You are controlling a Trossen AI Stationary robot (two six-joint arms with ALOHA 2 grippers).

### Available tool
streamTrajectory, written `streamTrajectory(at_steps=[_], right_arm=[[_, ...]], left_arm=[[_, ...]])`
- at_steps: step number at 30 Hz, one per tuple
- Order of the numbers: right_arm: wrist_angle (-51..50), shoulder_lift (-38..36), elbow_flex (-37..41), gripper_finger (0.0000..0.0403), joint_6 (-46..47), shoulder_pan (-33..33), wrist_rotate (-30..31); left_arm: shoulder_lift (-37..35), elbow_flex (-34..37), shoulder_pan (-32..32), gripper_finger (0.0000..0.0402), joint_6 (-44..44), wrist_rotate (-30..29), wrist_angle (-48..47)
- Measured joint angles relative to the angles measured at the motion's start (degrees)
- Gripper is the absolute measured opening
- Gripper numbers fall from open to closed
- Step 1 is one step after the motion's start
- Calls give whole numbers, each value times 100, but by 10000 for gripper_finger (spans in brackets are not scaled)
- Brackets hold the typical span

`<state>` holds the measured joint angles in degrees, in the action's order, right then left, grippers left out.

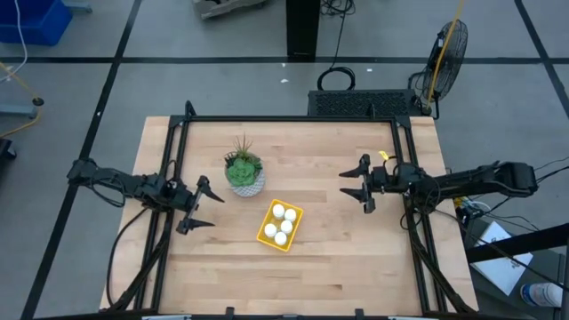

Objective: Pick and place pill bottles into a basket
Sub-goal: Return to Home Position

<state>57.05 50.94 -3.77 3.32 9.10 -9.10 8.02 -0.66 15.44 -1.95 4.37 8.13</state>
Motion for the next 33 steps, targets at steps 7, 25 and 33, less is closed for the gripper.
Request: streamTrajectory(at_steps=[7, 25, 33], right_arm=[[-18, 0, -9, 221, -313, 19, 6], [235, 646, -22, 221, 324, 458, 138], [-582, -803, -33, 221, 329, 378, 3]], left_arm=[[13, 6, -2, 365, -185, -712, -99], [17, 6, -2, 365, 54, -1200, -118], [17, 6, -2, 365, 214, -1196, -484]])
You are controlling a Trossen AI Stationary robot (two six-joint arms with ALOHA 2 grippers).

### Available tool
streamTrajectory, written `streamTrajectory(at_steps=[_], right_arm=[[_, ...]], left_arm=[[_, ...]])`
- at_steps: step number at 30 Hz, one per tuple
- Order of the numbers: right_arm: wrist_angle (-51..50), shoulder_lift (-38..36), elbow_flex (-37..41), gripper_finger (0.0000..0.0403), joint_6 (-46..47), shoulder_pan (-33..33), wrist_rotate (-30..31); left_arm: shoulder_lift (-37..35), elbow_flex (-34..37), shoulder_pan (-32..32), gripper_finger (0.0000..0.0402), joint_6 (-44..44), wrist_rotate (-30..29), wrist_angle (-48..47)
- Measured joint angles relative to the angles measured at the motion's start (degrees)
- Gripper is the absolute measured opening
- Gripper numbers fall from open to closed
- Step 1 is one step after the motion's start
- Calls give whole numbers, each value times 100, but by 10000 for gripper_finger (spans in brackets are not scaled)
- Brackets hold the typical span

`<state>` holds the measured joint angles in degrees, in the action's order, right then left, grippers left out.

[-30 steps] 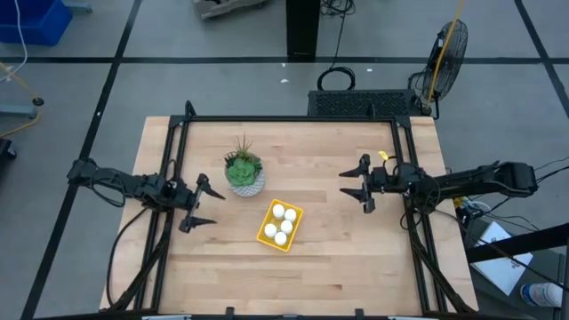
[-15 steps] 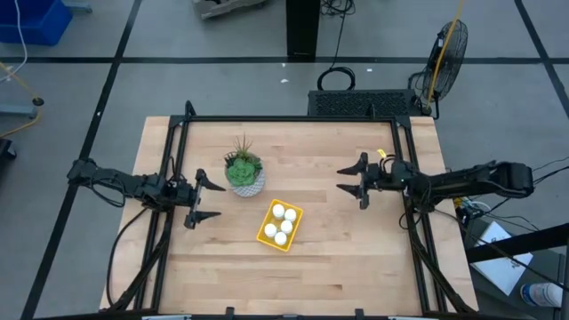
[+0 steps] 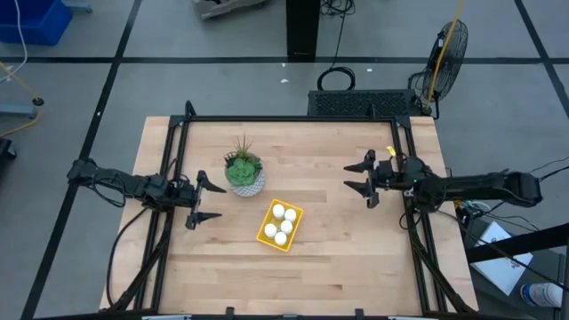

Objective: Pick and place pill bottles into a basket
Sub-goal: Return to Home Position

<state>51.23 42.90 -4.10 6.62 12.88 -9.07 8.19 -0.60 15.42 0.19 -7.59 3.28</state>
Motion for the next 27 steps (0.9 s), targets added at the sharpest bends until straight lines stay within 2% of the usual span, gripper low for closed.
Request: streamTrajectory(at_steps=[6, 11, 20, 27], right_arm=[[-1708, -1518, -2, 221, 8, 0, 162], [-2732, -2432, -2, 221, 5, -4, 308], [-3906, -3180, -2, 221, -236, -2, 511], [-4175, -3592, -2, 221, -430, -4, 694]], left_arm=[[0, 0, 0, 365, 11, -1, -11], [0, 0, 0, 365, 11, -1, -10], [0, 0, 0, 365, 11, -1, -10], [0, 0, 0, 365, 12, -1, -10]])
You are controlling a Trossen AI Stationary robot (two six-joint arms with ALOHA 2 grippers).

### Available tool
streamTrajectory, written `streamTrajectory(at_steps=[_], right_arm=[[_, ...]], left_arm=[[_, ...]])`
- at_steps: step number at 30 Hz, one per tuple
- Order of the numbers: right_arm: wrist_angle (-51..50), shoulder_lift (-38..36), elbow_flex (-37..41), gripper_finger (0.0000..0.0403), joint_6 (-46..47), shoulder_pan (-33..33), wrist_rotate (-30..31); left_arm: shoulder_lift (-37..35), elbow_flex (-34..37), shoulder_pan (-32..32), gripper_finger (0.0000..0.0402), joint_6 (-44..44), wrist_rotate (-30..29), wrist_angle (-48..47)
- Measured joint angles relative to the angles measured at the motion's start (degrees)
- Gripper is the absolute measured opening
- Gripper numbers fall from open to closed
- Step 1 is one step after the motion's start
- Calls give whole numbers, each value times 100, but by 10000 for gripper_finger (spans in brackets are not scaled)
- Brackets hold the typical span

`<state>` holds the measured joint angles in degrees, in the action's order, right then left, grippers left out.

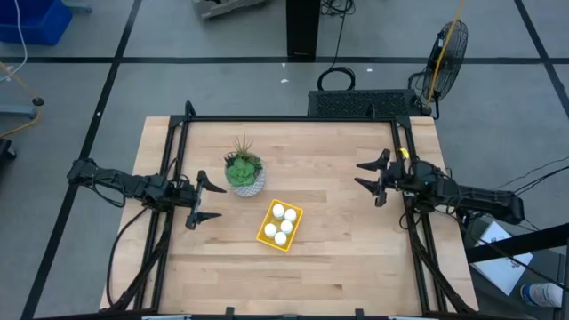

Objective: Pick and place pill bottles into a basket
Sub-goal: Return to Home Position

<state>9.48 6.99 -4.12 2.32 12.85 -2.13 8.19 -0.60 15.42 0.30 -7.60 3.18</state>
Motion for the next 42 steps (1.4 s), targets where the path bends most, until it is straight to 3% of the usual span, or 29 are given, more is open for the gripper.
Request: streamTrajectory(at_steps=[3, 9, 42], right_arm=[[-308, -199, 0, 221, -66, 1, 370], [-713, -507, 0, 221, -63, 1, 504], [-757, -660, -2, 221, 42, 1, 500]], left_arm=[[0, 0, -2, 365, 17, 2, 0], [0, 0, 0, 365, 19, 2, 1], [0, 0, 0, 365, 17, 0, 0]])
